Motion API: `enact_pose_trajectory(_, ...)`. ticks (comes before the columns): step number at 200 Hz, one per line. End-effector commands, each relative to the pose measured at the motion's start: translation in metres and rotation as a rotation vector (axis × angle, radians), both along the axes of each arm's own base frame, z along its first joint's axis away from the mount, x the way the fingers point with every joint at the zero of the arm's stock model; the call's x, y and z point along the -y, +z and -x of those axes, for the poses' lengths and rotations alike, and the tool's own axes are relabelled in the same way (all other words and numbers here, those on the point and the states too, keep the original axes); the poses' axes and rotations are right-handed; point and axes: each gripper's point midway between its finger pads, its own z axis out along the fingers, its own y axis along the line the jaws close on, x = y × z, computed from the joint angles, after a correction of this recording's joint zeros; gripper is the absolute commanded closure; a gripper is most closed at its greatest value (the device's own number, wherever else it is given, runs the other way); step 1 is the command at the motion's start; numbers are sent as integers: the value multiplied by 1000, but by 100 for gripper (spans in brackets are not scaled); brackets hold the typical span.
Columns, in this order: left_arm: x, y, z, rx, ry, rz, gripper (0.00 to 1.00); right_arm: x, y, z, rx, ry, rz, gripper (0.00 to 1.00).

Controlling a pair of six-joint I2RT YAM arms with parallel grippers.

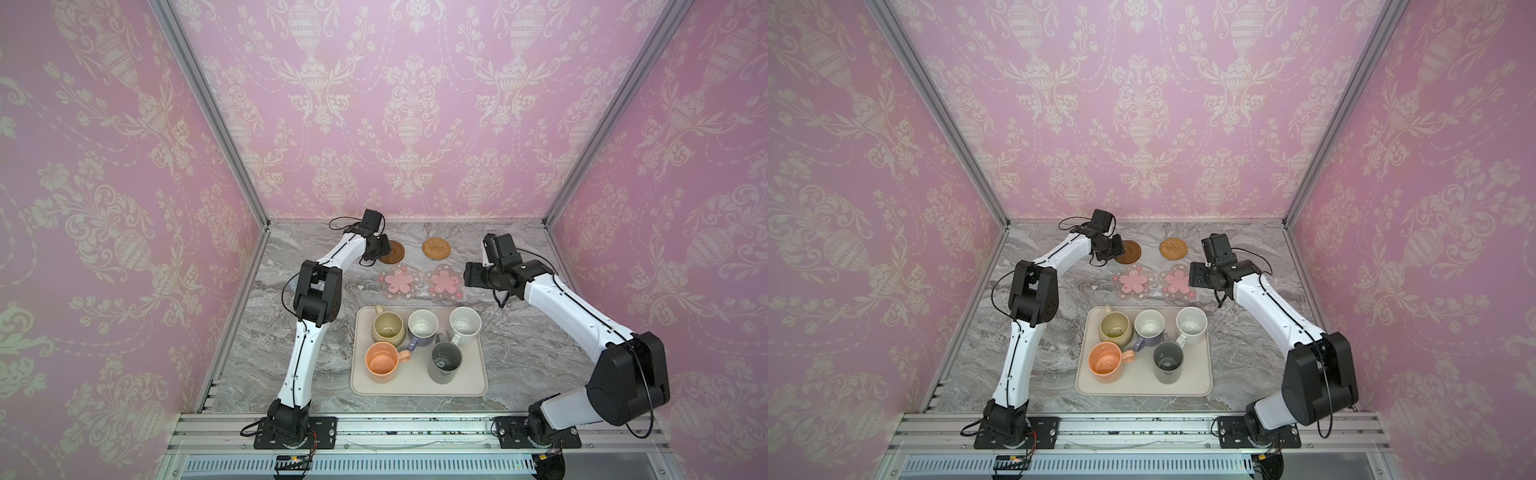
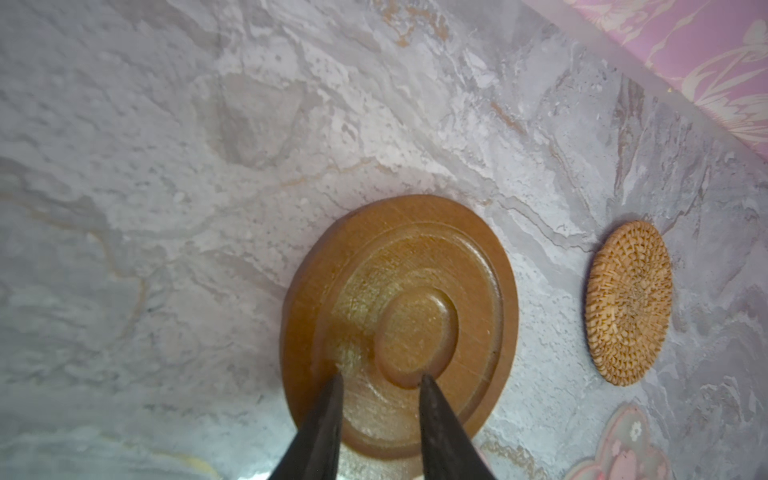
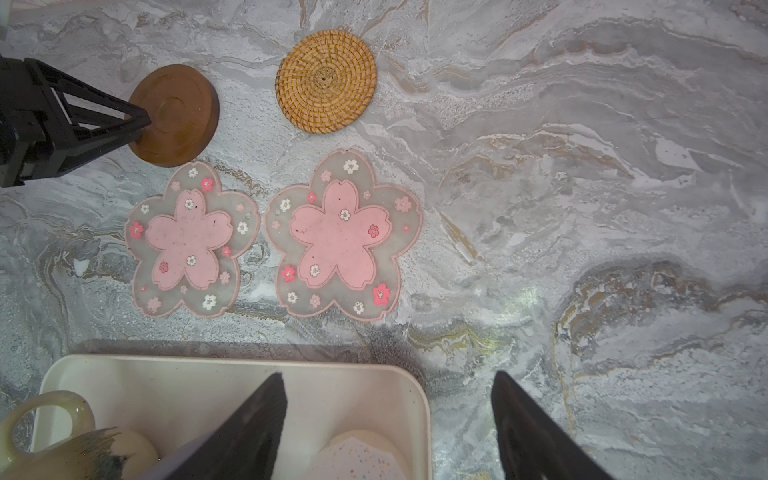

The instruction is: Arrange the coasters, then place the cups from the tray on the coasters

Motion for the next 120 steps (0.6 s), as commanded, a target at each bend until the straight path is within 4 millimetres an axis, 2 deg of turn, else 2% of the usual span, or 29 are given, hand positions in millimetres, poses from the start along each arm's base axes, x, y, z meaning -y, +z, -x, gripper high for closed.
enact_pose_trajectory(1,-58,-38,27,-161,79,-127,65,-4,5,4,-4,12,-12,21)
enact_pose_trajectory(34,-97,-41,39,-176,149,-143,65,-3,8,5,4,8,-12,21)
enact_pose_trajectory(64,-128,-43,58,-199,198,-169,65,-6,8,5,2,6,-30,21)
enact_pose_trajectory(83,-140,-43,72,-211,205,-186,65,-8,8,3,3,4,-50,21)
enact_pose_trajectory(120,-151,-43,100,-252,171,-243,64,-12,9,2,6,-3,-77,21)
